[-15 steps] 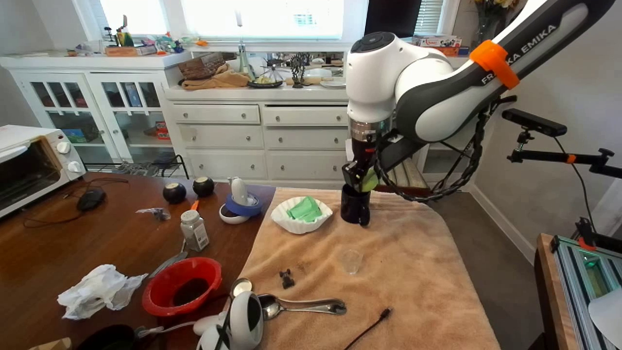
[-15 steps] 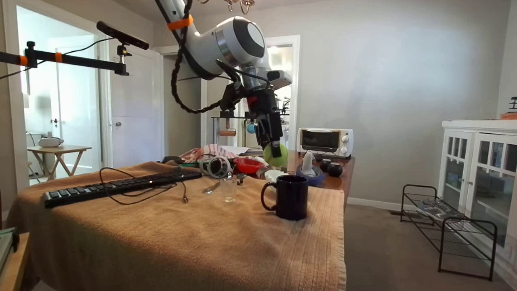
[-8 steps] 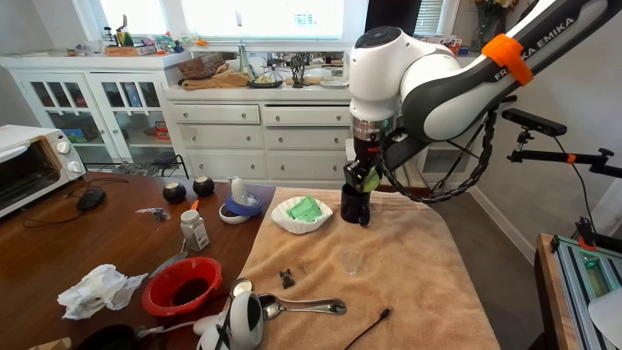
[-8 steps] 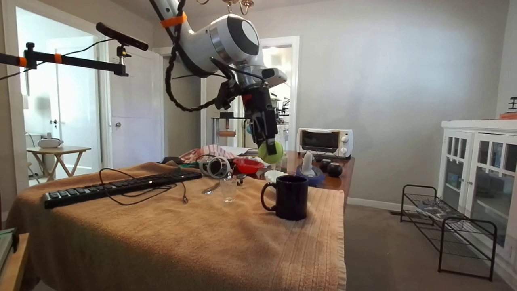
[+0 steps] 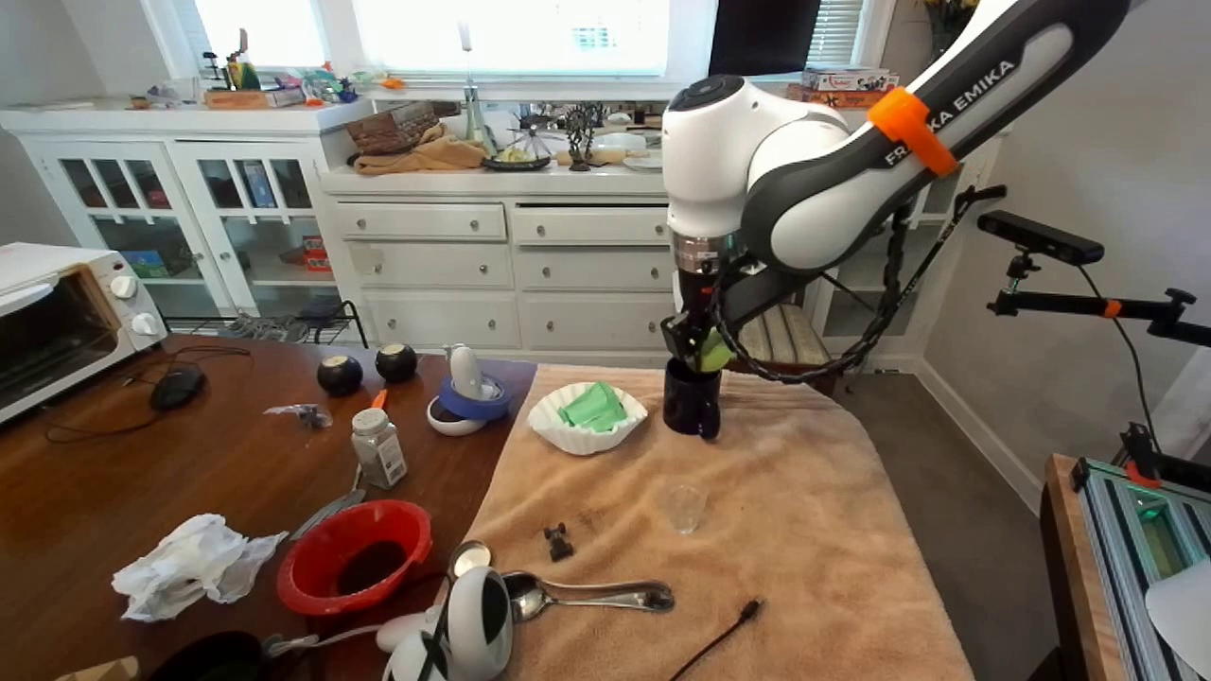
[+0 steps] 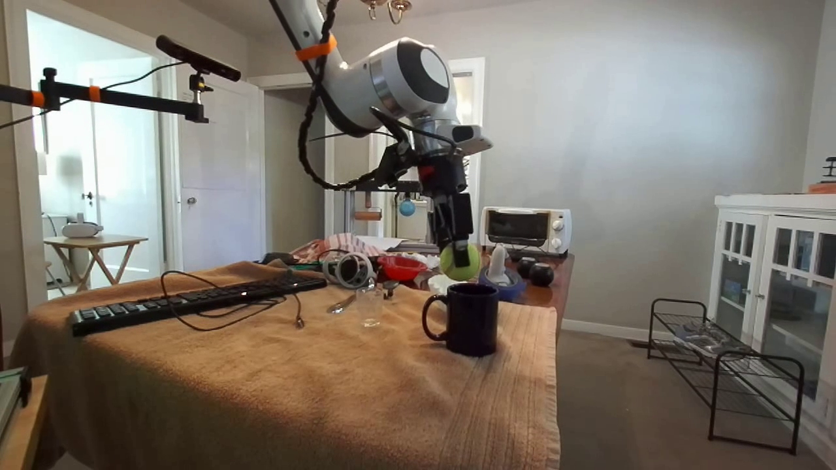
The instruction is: Put the tennis ball in the black mug.
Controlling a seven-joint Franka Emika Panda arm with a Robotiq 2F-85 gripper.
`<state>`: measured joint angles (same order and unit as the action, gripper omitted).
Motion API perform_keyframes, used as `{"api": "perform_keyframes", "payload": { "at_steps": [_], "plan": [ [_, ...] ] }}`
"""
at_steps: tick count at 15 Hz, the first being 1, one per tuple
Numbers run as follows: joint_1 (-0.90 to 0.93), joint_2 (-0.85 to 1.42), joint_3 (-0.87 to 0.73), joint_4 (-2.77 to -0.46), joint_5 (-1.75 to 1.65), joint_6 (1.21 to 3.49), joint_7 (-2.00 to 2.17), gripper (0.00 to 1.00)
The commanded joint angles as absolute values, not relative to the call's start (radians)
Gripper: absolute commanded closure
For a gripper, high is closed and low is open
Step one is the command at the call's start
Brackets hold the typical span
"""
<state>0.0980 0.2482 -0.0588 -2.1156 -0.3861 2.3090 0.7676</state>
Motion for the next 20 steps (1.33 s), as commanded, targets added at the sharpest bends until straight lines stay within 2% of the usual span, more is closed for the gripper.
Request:
{"api": "perform_keyframes", "payload": {
  "at_steps": [1,12,13,15,20],
  "plan": [
    [0.087,0.309,-0.063,-2.039,-0.335,2.269,0.738,0.58],
    [0.088,0.363,-0.080,-1.958,-0.277,2.244,0.727,0.58],
    [0.086,0.362,-0.079,-1.956,-0.268,2.240,0.721,0.08],
    [0.088,0.362,-0.081,-1.948,-0.263,2.233,0.723,0.01],
    [0.088,0.363,-0.078,-1.937,-0.256,2.208,0.714,0.00]
  ]
}}
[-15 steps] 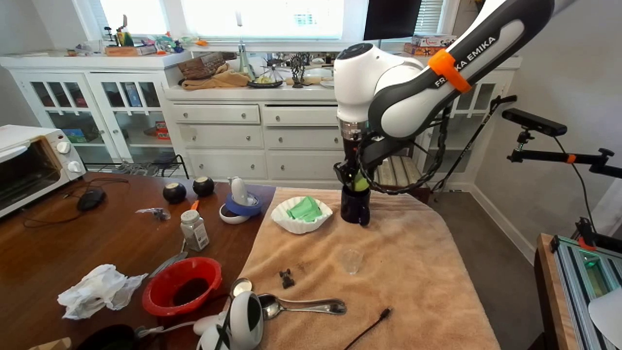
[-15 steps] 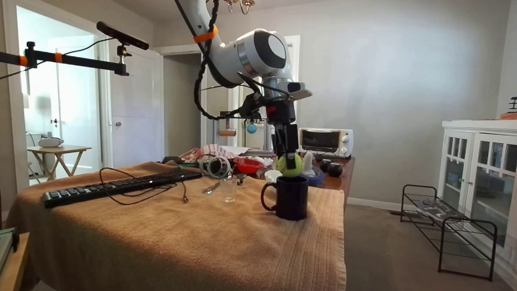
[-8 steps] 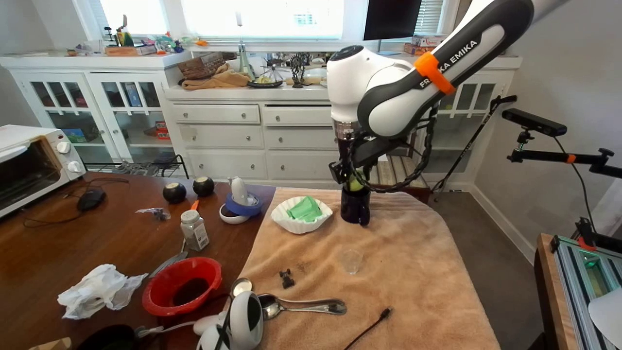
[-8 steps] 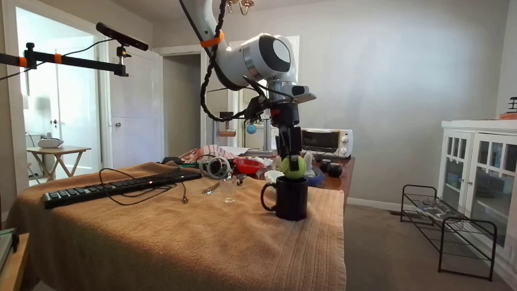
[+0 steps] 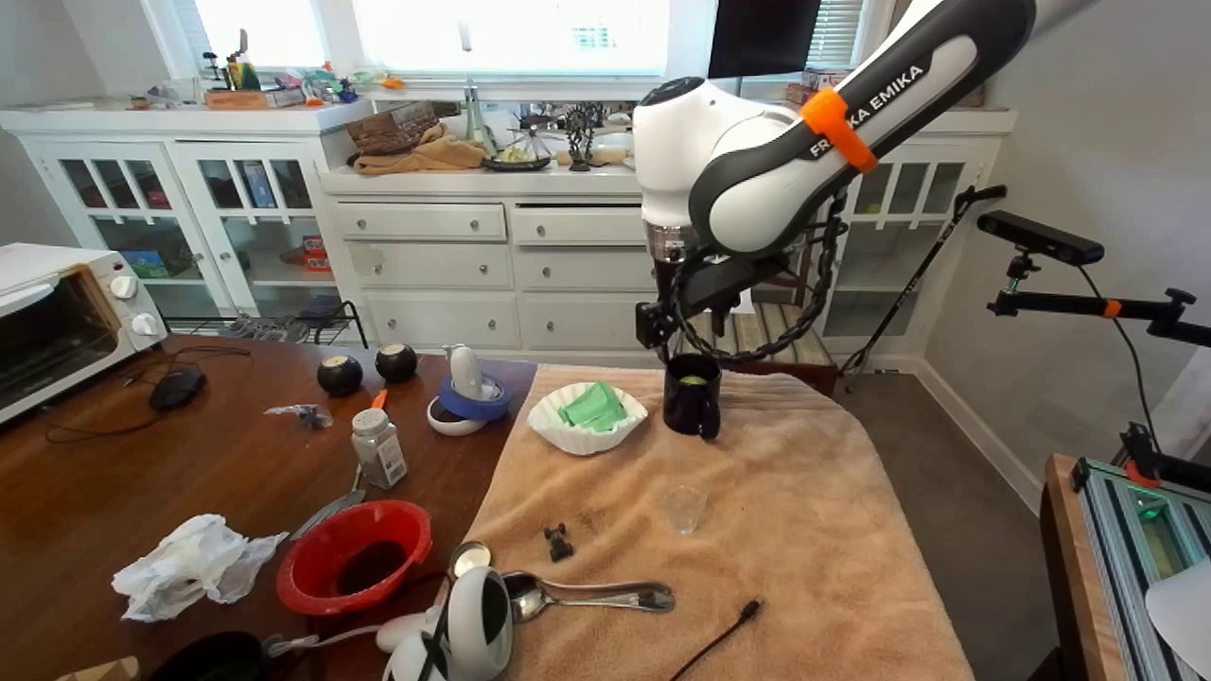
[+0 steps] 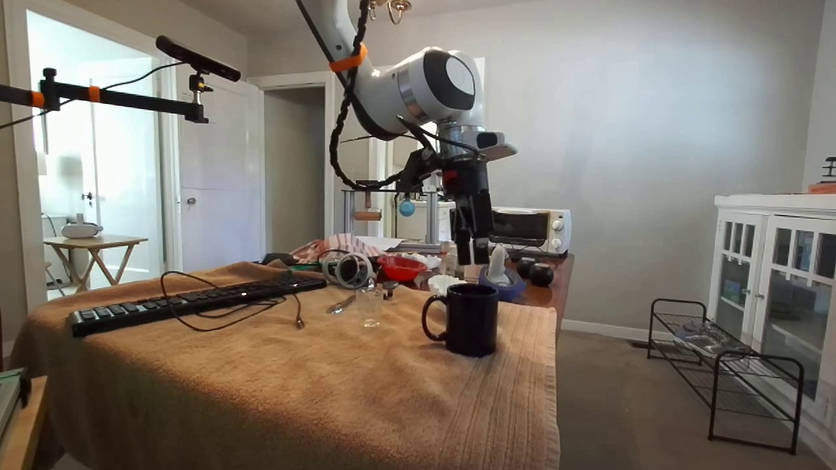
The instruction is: Put the tennis ball in the black mug.
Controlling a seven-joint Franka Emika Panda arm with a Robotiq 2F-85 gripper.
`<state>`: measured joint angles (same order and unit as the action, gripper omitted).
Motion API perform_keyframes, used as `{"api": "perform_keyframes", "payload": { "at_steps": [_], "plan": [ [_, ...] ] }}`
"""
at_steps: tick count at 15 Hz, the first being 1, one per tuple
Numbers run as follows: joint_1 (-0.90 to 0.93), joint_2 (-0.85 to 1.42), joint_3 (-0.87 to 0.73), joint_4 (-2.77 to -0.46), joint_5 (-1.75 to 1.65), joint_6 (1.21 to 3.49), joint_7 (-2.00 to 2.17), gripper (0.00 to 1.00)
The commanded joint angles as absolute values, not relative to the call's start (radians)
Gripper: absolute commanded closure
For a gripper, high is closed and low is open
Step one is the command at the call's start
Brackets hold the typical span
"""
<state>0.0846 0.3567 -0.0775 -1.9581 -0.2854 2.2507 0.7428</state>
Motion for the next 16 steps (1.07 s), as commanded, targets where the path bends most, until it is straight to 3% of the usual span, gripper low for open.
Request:
{"api": "perform_keyframes", "payload": {
  "at_steps": [1,13,16],
  "plan": [
    [0.088,0.362,-0.075,-1.938,-0.253,2.201,0.707,0.00],
    [0.065,0.288,-0.005,-2.025,-0.232,2.118,0.069,0.00],
    [0.075,0.308,-0.015,-2.002,-0.234,2.132,0.105,0.00]
  ]
}}
